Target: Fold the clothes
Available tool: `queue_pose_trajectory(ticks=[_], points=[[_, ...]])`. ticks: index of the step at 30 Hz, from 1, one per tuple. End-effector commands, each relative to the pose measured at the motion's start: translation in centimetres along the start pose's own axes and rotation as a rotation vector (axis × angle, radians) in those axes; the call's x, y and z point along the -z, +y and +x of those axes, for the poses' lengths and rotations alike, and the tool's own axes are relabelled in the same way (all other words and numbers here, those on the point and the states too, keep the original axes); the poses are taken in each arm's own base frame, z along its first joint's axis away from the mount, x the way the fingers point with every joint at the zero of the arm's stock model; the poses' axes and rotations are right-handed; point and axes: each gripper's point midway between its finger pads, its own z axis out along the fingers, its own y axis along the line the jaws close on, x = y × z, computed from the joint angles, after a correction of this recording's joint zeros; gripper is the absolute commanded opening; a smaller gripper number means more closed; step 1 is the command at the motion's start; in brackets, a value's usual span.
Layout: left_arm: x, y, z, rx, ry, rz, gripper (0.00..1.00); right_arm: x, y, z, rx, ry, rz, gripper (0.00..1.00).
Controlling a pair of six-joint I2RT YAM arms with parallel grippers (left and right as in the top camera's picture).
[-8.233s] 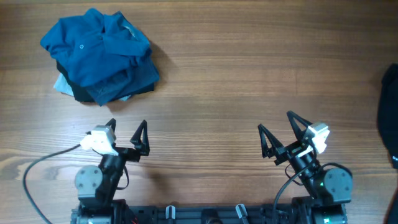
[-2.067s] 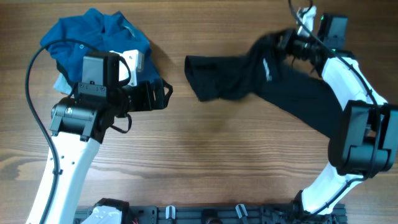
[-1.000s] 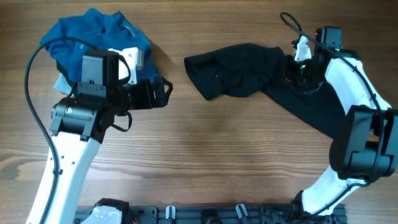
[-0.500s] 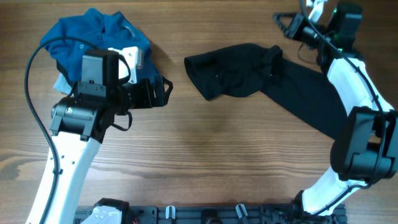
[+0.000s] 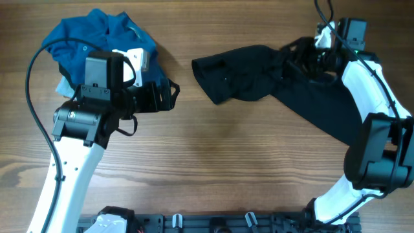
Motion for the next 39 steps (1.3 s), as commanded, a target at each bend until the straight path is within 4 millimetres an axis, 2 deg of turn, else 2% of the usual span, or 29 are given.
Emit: queue_pose_trajectory(ticks=[1,5,9,12,14,16,18,19,22,23,25,26,28,30,31,33,34,35,36,39], points=[[0.4,-0.4,-0.6,-0.027,-0.018,0.006,1.0,-0.3,-0.1,0.4,0.074,-0.005,0.044,0.54],[0.3,-0.4,-0.6,-0.027,-0.018,0.006,1.0,-1.1,-0.1,1.1,0.097,-0.001,0.066,0.54],[0.4,-0.4,-0.6,-0.027,-0.018,0.006,1.0,-2.0,0.8,1.7,0.119,0.003,0.057,0.47],[0.4,-0.4,-0.6,-0.027,-0.018,0.006,1.0,-2.2,-0.1,1.4,0.075,-0.026,0.119,0.34],[0.3,-0.4,-0.6,-0.027,-0.017,0.006,1.0,-2.1,-0.5,1.2,0.057,-0.041,0.143,0.21],[0.4,-0.4,-0.6,-0.027,-0.018,0.006,1.0,-2.1,-0.5,1.1,0.059,-0.043,0.141,0.04],[0.4,-0.4,-0.6,-0.027,-0.018,0.006,1.0,-2.2,-0.3,1.0,0.064,-0.047,0.132,0.04],[0.4,-0.4,-0.6,-0.027,-0.018,0.006,1.0,-2.2,0.3,0.9,0.073,-0.047,0.103,0.04],[0.4,-0.4,-0.6,-0.027,-0.018,0.006,1.0,-1.9,3.7,-0.1,0.138,-0.057,-0.071,0.04],[0.4,-0.5,-0.6,-0.027,-0.019,0.006,1.0,-1.1,6.2,-1.1,0.182,-0.083,-0.199,0.04],[0.4,-0.5,-0.8,-0.029,-0.024,0.008,1.0,0.7,9.2,-3.8,0.18,-0.167,-0.347,0.04],[0.4,-0.5,-0.9,-0.031,-0.029,0.009,1.0,2.1,10.7,-5.9,0.198,-0.26,-0.407,0.04],[0.4,-0.6,-1.0,-0.032,-0.034,0.011,1.0,3.4,11.8,-8.4,0.241,-0.399,-0.421,0.04],[0.4,-0.7,-1.3,-0.037,-0.046,0.015,1.0,4.2,10.7,-11.4,0.203,-0.563,-0.345,0.04],[0.4,-0.7,-1.4,-0.037,-0.048,0.016,1.0,3.7,10.2,-11.2,0.188,-0.544,-0.328,0.04],[0.4,-0.7,-1.4,-0.017,-0.048,0.016,1.0,2.6,9.0,-9.9,0.161,-0.466,-0.294,0.04],[0.4,-0.7,-1.3,0.001,-0.047,0.017,1.0,1.5,7.9,-8.5,0.161,-0.396,-0.253,0.05],[0.2,-0.8,-1.3,0.011,-0.041,0.018,1.0,0.6,6.7,-7.1,0.182,-0.333,-0.207,0.18],[-0.1,-0.9,-1.1,0.007,-0.032,0.02,0.99,0.0,5.7,-6.1,0.188,-0.289,-0.166,0.27],[-1.6,-1.7,-0.3,-0.012,0.017,0.031,0.99,-1.0,2.2,-3.2,0.23,-0.163,-0.037,0.41]])
